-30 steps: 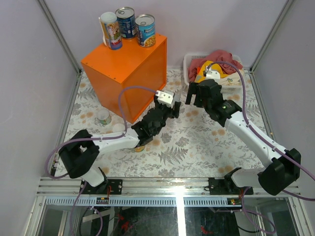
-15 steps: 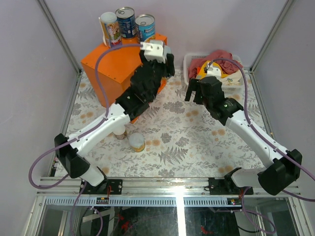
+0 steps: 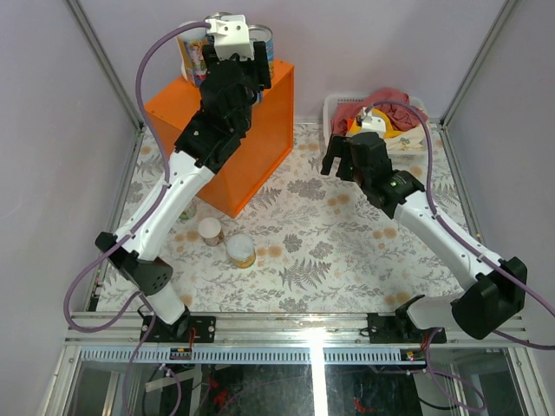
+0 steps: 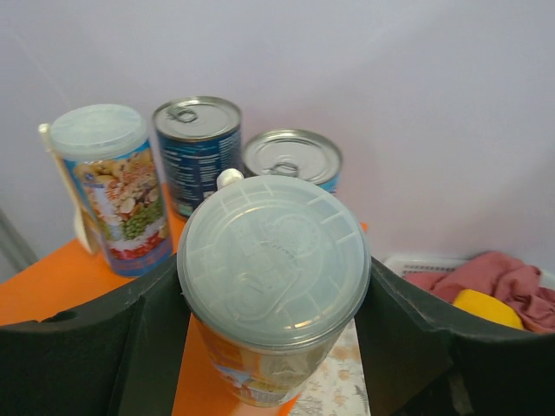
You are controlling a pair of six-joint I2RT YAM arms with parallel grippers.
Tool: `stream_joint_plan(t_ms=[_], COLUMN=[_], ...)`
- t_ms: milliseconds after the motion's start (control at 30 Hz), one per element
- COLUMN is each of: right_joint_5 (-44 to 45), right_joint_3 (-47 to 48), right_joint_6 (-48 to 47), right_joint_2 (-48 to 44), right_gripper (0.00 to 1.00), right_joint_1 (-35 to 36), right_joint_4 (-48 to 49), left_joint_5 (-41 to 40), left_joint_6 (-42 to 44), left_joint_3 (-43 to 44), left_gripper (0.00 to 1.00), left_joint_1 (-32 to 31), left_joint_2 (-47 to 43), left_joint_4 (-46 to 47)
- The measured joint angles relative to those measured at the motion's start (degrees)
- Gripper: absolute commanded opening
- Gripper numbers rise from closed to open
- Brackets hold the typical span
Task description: Place and organize the canned foods onto the counter
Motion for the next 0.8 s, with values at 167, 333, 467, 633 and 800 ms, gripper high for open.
stream_joint_plan(t_ms=[167, 333, 467, 633, 800], right_joint_5=[-1.1, -1.6, -2.2, -2.5, -2.6], right_joint_3=[0.0, 0.0, 0.0, 0.0, 0.0], right_joint_6=[0.4, 0.4, 0.4, 0.4, 0.4], right_joint_2=[0.5, 0.8, 1.0, 1.6, 3.0], right_gripper=[0.95, 0.95, 0.95, 0.95, 0.95], right_joint_1=[0.0, 0.0, 0.0, 0.0, 0.0], right_joint_4=[0.9, 1.3, 2.0, 2.8, 3.3], left_joint_5=[-2.1, -3.4, -3.8, -4.0, -4.1], left_joint_6=[0.0, 0.0, 0.0, -0.2, -1.1], left_joint_3=[2.6, 3.9, 5.8, 7.1, 7.3], left_gripper=[0.00, 0.00, 0.00, 0.00, 0.00], left_joint_1=[2.0, 3.7, 4.9, 6.4, 7.3], left_joint_2=[2.8, 5.4, 7.6, 9.0, 9.2], left_joint_4=[-2.5, -3.1, -3.5, -4.0, -4.5])
